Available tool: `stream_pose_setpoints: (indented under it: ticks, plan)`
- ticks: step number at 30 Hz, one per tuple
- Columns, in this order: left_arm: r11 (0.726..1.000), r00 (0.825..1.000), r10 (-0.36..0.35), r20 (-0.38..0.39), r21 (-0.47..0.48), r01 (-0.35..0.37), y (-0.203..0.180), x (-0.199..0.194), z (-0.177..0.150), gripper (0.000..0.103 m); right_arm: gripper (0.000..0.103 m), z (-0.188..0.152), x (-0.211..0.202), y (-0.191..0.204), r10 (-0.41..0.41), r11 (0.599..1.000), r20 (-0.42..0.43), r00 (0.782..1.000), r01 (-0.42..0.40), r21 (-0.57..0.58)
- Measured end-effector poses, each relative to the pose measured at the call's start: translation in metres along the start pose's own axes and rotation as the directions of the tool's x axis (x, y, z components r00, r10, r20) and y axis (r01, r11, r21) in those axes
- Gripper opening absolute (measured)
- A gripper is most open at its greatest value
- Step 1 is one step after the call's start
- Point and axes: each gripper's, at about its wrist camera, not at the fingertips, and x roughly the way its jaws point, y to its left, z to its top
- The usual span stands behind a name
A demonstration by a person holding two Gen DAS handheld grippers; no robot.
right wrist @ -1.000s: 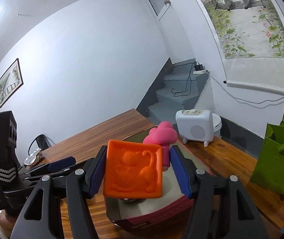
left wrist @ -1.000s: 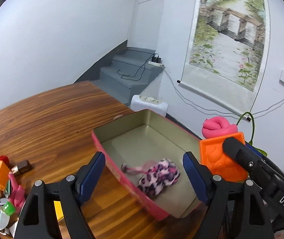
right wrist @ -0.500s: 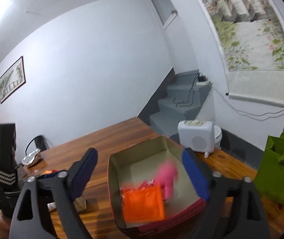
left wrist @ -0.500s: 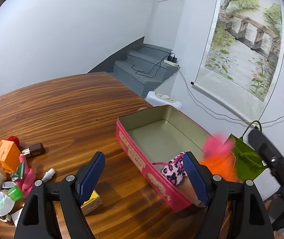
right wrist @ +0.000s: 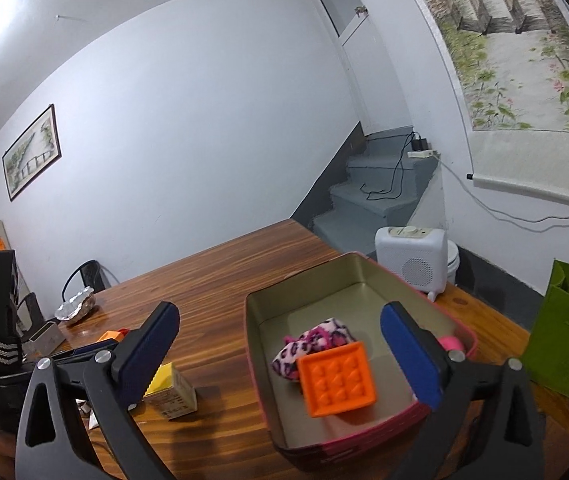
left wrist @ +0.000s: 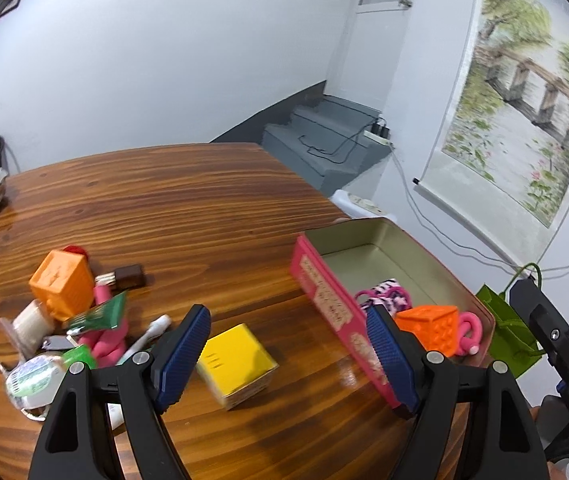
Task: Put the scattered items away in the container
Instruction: 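Move the right tool back toward the yellow-and-white box on the table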
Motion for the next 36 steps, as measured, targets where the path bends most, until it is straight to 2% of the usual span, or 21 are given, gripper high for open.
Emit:
stream_pose_setpoints:
  ticks: [11,19,25,30,36]
  plan:
    - [0.997,0.998,0.061,-0.012,-0.040,-0.061,0.031,-0.009,-0.007,0.082,0.101,-0.007,0.008,0.023,0.035,0.999,-0.043,0.998,-0.036,-0.011]
    - [0.988,0.994,0.110,-0.019,-0.110,-0.111,0.064,-0.013,-0.014,0.082,0.101,-0.021,0.017,0.061,0.105,0.987,-0.094,0.990,-0.116,-0.115]
    - [0.986,0.992,0.122,-0.033,-0.114,-0.125,0.074,-0.014,-0.016,0.082,0.101,-0.035,0.027,0.081,0.131,0.973,-0.124,0.984,-0.152,-0.172]
    - [0.986,0.992,0.109,-0.070,-0.116,-0.117,0.079,-0.008,-0.022,0.082,0.102,-0.034,0.032,0.077,0.117,0.980,-0.127,0.985,-0.136,-0.147]
    - [0.996,0.995,0.075,-0.070,-0.053,-0.079,0.056,-0.006,-0.027,0.082,0.102,-0.028,0.027,0.058,0.071,0.994,-0.086,0.994,-0.077,-0.074]
